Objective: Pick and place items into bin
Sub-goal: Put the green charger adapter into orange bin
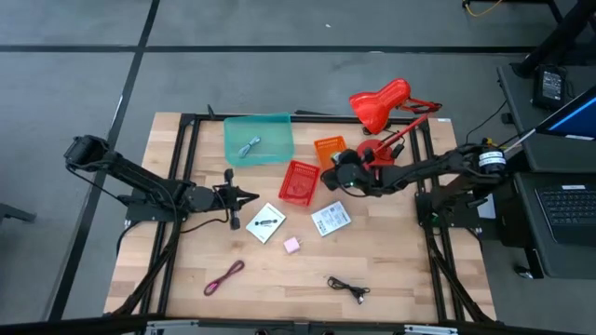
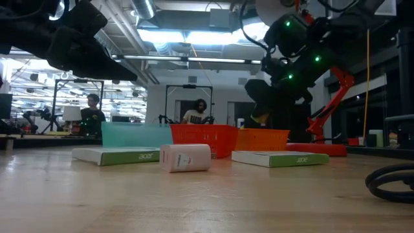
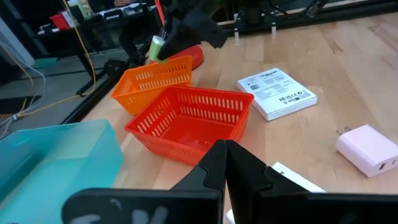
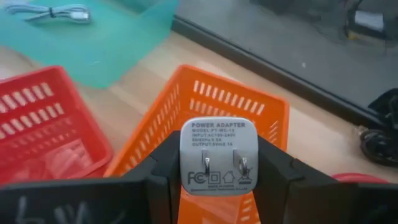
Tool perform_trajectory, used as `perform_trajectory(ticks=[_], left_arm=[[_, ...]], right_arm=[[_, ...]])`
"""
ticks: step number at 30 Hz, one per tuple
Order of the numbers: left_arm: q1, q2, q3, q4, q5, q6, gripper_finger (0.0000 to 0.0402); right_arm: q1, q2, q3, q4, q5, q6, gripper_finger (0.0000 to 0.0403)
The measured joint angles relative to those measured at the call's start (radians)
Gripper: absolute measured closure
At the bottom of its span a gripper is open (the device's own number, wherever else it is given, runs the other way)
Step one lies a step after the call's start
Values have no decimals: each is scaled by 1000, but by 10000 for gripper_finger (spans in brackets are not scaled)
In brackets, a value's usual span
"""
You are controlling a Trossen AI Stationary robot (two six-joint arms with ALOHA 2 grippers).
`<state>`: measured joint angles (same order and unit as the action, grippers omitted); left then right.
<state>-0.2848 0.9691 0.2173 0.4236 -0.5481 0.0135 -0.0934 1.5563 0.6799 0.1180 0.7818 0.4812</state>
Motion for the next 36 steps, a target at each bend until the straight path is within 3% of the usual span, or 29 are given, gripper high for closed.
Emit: perform_trajectory(ticks=[12,19,36], left_arm=[[0,0,0,0,9,0,398],[0,0,0,0,11,1,398],[0,0,0,0,10,0,398]], right_arm=[[-54,70,0,74,-60,-13,280],[-62,87,0,93,-61,-17,259],[-62,87,0,103,-57,-19,254]])
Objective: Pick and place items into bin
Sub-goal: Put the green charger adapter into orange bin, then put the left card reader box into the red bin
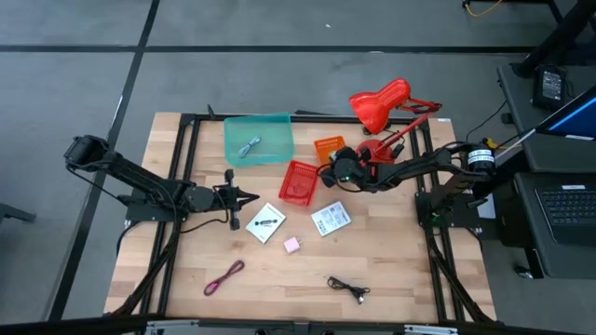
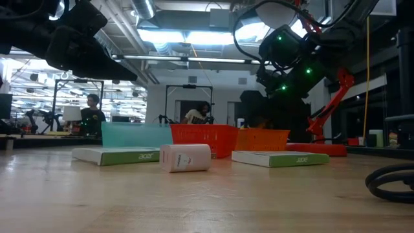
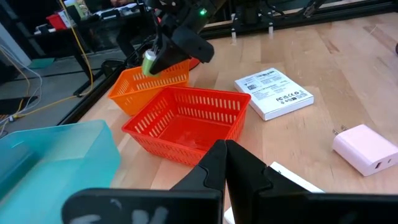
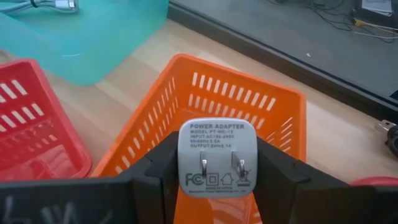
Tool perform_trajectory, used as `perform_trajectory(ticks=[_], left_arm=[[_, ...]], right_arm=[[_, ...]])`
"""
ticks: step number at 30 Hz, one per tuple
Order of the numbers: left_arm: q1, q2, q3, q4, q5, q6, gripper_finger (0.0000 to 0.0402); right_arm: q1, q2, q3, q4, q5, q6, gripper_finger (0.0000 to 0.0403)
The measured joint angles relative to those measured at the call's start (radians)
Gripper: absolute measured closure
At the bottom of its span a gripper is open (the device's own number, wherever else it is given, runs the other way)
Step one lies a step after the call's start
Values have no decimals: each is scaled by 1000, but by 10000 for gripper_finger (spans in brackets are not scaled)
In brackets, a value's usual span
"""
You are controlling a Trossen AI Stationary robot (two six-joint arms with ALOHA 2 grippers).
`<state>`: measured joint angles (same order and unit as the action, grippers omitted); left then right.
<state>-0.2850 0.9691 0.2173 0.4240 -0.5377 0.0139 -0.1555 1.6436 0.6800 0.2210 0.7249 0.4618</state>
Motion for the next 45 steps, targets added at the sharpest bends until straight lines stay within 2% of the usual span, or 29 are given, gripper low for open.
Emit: perform_trajectory(ticks=[8,19,25,30,35,41,45], left_arm=[[0,0,0,0,0,-1,398],[0,0,0,0,0,-1,398],[0,0,0,0,0,0,398],[0,0,0,0,0,0,398],[0,0,0,0,0,0,398],[0,0,0,0,0,0,398],[0,0,0,0,0,0,398]], right_arm=[[0,0,0,1,15,-36,249],[-6,-2,1,70,18,-92,172],[-6,-51,1,75,18,-131,166],[23,-117,1,71,18,-152,183],[105,-137,1,77,9,-183,212],[228,-137,1,78,2,-209,282],[301,-137,1,117,-113,-266,339]])
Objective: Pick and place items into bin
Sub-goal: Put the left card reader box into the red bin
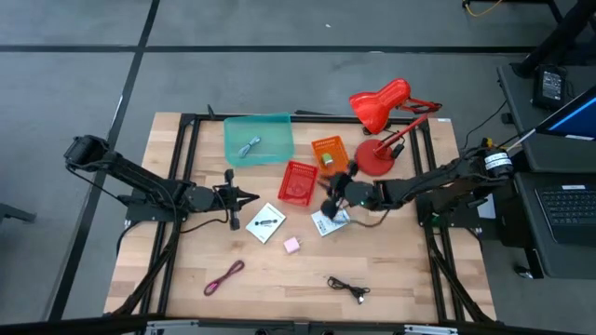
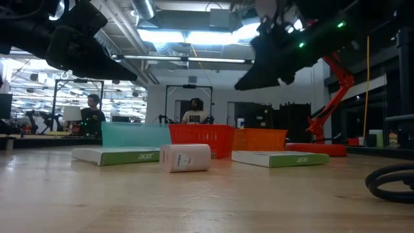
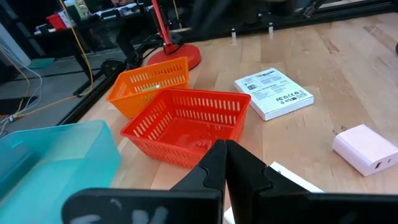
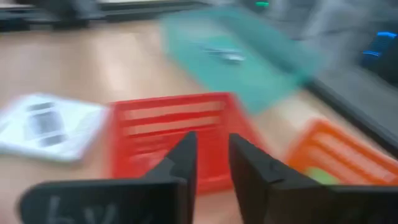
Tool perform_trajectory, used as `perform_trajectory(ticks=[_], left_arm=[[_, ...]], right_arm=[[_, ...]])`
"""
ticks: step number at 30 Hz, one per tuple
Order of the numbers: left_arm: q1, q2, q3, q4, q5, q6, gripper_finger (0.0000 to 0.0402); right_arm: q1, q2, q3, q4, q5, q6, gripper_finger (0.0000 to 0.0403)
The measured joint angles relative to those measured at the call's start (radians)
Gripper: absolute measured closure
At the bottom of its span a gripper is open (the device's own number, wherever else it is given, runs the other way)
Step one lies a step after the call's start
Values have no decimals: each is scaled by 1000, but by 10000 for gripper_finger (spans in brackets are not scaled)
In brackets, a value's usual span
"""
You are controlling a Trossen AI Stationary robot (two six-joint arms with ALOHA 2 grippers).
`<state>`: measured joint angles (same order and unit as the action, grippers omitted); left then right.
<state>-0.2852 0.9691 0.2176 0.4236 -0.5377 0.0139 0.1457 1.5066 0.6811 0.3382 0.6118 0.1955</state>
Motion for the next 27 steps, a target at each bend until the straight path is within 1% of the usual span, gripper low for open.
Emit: perform_trajectory(ticks=[2,4,5,7,11,15,20,24,27], left_arm=[[0,0,0,0,0,0,398],[-1,-1,0,0,0,-2,398],[-3,-1,0,0,0,-13,398],[-11,-1,0,0,20,-48,398],[-39,-1,0,0,113,-99,398],[-78,-1,0,-2,185,-150,398],[-123,-1,0,-2,190,-212,398],[-147,-1,0,-13,183,-301,398],[-161,-1,0,-34,146,-338,398]], right_arm=[[32,0,0,25,-43,-18,367],[60,0,0,66,-60,-47,391],[73,0,0,86,-62,-63,397],[97,0,0,119,-65,-88,395],[136,0,0,137,-67,-99,388],[160,3,0,138,-67,-99,398],[168,5,0,137,-72,-100,399],[168,5,0,137,-121,-100,399],[168,5,0,137,-155,-100,402]])
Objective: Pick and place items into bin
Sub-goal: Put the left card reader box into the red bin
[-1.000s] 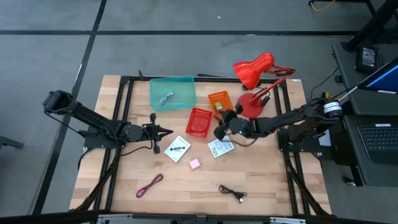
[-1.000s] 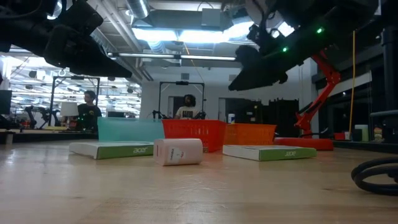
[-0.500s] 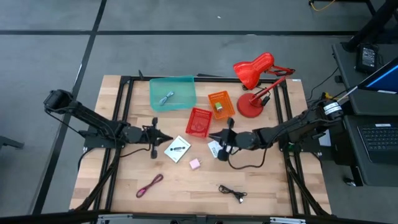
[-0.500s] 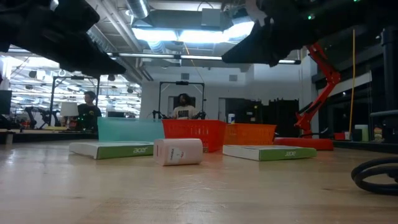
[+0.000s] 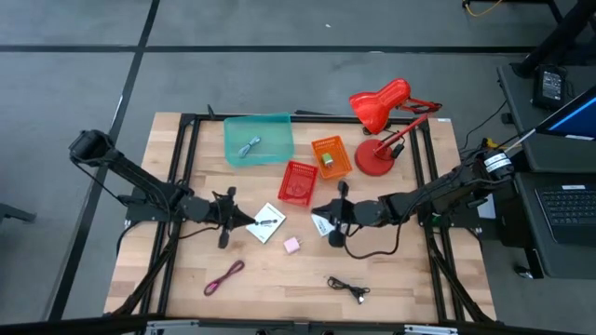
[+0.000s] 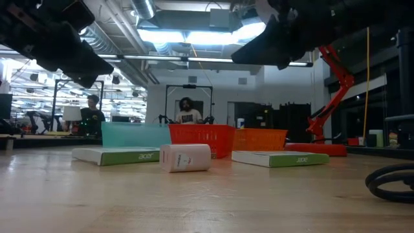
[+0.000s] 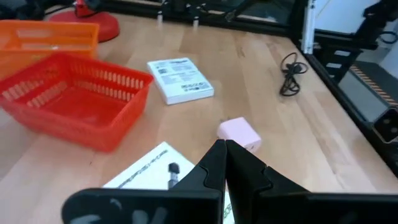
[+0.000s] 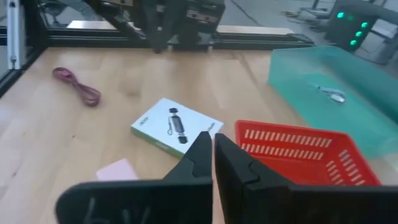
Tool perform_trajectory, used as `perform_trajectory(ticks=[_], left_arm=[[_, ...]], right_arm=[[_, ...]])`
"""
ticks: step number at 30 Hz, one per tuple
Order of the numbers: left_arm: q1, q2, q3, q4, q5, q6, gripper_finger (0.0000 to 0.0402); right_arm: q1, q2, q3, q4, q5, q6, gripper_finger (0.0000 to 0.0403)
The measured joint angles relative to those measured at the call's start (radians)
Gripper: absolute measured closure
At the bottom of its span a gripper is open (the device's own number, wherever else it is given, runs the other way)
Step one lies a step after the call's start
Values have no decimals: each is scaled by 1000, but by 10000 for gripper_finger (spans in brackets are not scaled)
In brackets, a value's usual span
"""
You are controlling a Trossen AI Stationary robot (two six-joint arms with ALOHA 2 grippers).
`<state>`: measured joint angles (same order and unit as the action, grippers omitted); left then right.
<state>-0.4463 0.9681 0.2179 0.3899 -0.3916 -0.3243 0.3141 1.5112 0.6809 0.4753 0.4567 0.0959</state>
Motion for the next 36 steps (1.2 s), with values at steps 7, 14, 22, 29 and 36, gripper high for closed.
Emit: perform_trajectory(ticks=[7,14,22,29,36], left_arm=[[-7,0,0,-34,-37,-66,398],[-7,0,0,-36,-43,-85,398],[-7,0,0,-41,-32,-84,398],[-7,0,0,-78,-32,-64,398],[-7,0,82,-245,-15,-57,398]], right_arm=[[6,0,0,0,-16,5,402],[25,0,0,0,-17,22,402],[31,0,0,0,-17,4,402],[15,1,0,9,-33,7,402],[-19,2,-1,89,-167,53,403]])
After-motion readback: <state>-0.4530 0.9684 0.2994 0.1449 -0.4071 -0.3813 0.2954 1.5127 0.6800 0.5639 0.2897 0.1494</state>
